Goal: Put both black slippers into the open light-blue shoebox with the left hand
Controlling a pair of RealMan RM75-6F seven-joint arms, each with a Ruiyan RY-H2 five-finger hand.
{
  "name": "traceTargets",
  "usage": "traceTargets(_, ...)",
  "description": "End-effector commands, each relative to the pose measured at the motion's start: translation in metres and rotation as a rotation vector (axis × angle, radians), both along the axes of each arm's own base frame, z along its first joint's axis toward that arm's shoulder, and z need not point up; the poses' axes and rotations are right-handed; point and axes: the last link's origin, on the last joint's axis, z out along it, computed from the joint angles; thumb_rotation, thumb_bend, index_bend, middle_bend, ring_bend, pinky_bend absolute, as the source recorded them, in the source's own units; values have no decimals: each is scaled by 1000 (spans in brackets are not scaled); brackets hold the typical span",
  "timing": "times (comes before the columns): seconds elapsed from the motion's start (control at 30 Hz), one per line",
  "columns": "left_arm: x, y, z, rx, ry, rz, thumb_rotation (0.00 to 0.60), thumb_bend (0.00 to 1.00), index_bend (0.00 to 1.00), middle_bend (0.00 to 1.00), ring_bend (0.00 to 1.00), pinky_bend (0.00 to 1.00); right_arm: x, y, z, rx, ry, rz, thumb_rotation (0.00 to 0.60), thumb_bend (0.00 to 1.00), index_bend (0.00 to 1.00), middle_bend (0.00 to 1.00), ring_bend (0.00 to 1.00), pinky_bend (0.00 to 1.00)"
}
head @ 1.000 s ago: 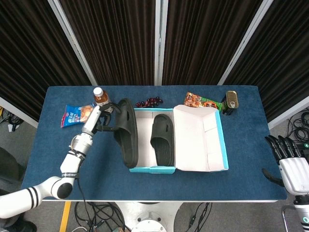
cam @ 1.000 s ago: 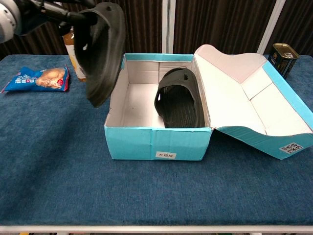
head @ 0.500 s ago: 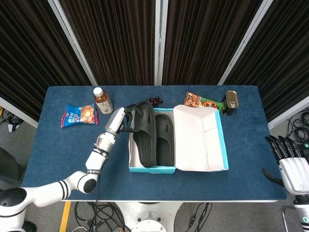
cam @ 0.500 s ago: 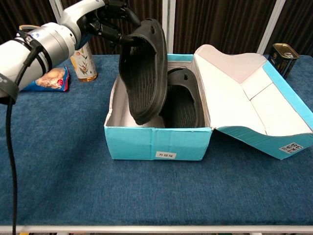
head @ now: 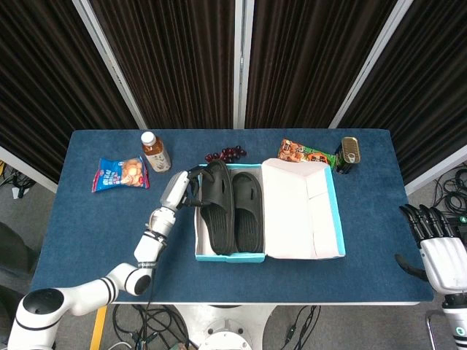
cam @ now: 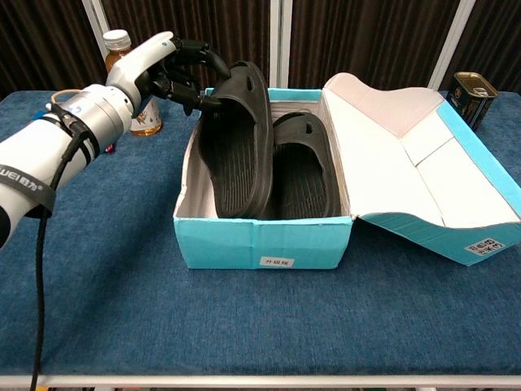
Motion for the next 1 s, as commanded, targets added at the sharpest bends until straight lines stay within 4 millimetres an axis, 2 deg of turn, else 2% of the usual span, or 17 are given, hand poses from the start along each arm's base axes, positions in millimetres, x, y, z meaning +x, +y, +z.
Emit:
traceTargets(0.03,-6,-2,-7,-45,2,25,600,155,463,468,750,655,0,0,0,1,1,0,600,125,0,88,0,74)
traceTargets(0.5,-14,-5,-21,-125,141,50,600,155,428,455,753,551,1,1,0,-1,1,-2,600,125,0,88,0,74)
traceTargets(0.6,-13,-6,-21,-121,165,39,600,156,386,401,733,549,0,1,1,-1,0,-2,600,125,0,88,0,74)
traceTargets(0.67,-12,-7,-19,-102,203,9,600,154,287,289,628,533,0,2,1,-2,-1,-2,600,125,0,88,0,74)
traceTargets(0.73,-11,-7,-16,-65,253,-21,600,143,203,195,453,520,-1,2,1,-2,-2,-2,600,125,0,88,0,74)
traceTargets(0.77,-11,-7,-14,-39,288,-40,600,132,167,157,316,511,-1,2,1,-2,-3,-1,600,124,0,88,0,75)
traceTargets(0.83,-10,-7,-11,2,335,-62,600,115,141,121,161,470,-1,2,1,-3,-4,-1,600,125,0,88,0,77)
traceTargets(0.9,-9,-7,-5,43,376,-80,600,102,122,86,69,409,-2,3,2,-4,-5,-1,600,125,0,88,0,78)
traceTargets(1.0,-7,-8,3,78,445,-113,600,92,92,50,10,320,-3,4,3,-3,-7,-2,600,125,0,88,0,78)
